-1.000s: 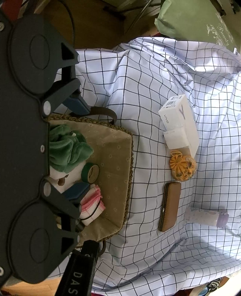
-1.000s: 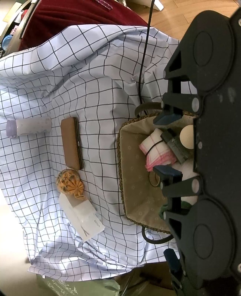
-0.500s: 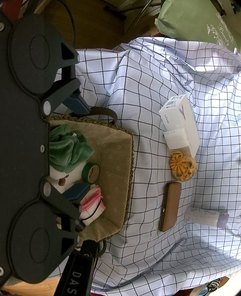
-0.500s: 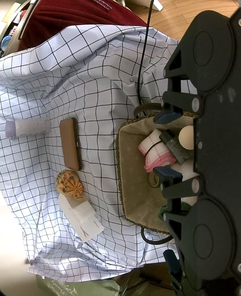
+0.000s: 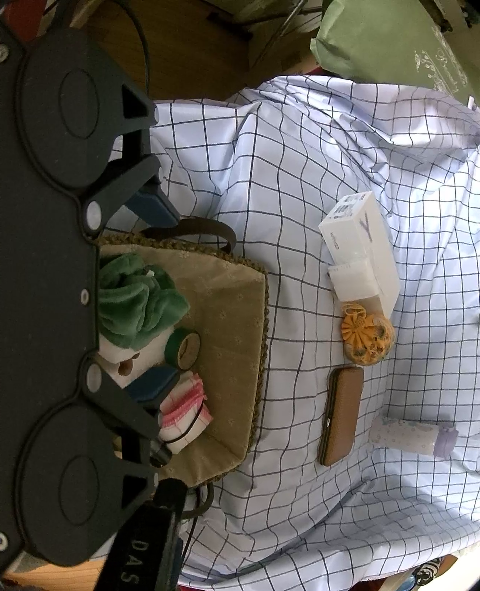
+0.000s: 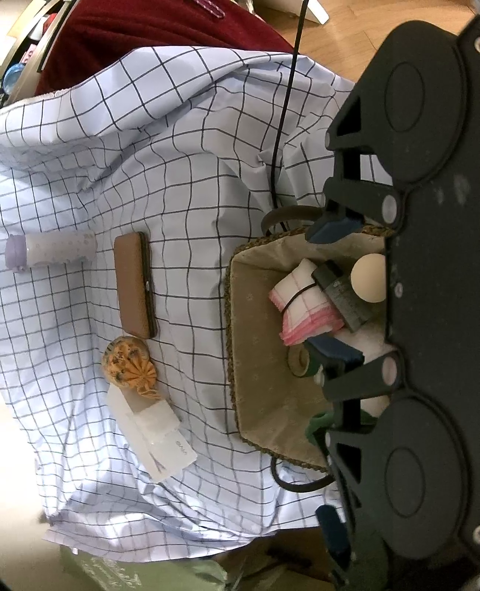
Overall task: Organize soft objects
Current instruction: 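Withdraw both tools upward from the woven basket, then move both tools toward the white vivo box and orange knitted ball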
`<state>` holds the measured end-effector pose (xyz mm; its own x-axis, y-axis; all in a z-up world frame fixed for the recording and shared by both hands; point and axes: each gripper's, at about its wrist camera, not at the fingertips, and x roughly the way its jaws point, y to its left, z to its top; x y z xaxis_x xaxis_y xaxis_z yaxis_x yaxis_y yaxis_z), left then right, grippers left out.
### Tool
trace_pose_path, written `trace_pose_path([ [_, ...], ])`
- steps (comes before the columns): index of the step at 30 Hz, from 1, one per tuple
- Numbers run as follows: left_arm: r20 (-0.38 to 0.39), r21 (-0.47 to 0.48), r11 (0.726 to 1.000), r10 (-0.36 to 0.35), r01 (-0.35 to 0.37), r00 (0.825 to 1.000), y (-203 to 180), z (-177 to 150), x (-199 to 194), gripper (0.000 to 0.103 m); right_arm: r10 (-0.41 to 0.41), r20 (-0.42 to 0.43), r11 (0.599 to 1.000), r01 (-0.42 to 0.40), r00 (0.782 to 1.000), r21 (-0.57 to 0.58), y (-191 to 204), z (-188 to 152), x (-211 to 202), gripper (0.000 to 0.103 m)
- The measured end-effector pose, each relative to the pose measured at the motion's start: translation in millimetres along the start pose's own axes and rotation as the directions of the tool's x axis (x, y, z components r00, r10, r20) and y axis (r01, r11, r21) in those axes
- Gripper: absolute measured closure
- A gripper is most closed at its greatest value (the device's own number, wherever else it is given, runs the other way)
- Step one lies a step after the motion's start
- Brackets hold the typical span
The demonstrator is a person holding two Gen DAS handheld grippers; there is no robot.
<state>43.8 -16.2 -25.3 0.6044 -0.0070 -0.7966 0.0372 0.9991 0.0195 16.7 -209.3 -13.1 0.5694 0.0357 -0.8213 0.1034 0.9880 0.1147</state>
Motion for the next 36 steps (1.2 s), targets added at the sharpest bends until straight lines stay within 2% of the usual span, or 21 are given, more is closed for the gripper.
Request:
trace_pose_path([
  [8,-0.022,0.002,1.0,0.008,-0.008,1.0,4.4,-2.7,1.4,0.019,-0.007,-0.03,0.999,0.006,1.0,-0.042,-1.2,-4.2,5.2,0.037],
  [15,-0.049,0.002,1.0,0.011,-0.011,0.999,5.6,-2.7,7.4,0.015,-0.018,-0.032,0.998,0.016,0.999,-0.062,-1.9,-4.0,8.8,0.016],
  [22,-0.118,0.018,1.0,0.023,-0.021,0.993,4.0,2.7,23.0,0.015,-0.099,-0.011,0.991,0.097,0.995,-0.095,-3.5,5.6,16.0,0.004],
  [31,-0.097,-0.022,1.0,-0.002,0.0,0.995,12.5,20.5,26.9,0.015,-0.073,0.04,0.991,0.077,0.997,-0.106,-3.3,26.0,17.6,0.0],
  [36,-0.081,-0.034,0.999,-0.031,0.028,0.996,17.1,35.8,32.1,0.015,-0.011,0.072,0.992,0.02,0.997,-0.125,3.8,41.4,19.7,0.0],
])
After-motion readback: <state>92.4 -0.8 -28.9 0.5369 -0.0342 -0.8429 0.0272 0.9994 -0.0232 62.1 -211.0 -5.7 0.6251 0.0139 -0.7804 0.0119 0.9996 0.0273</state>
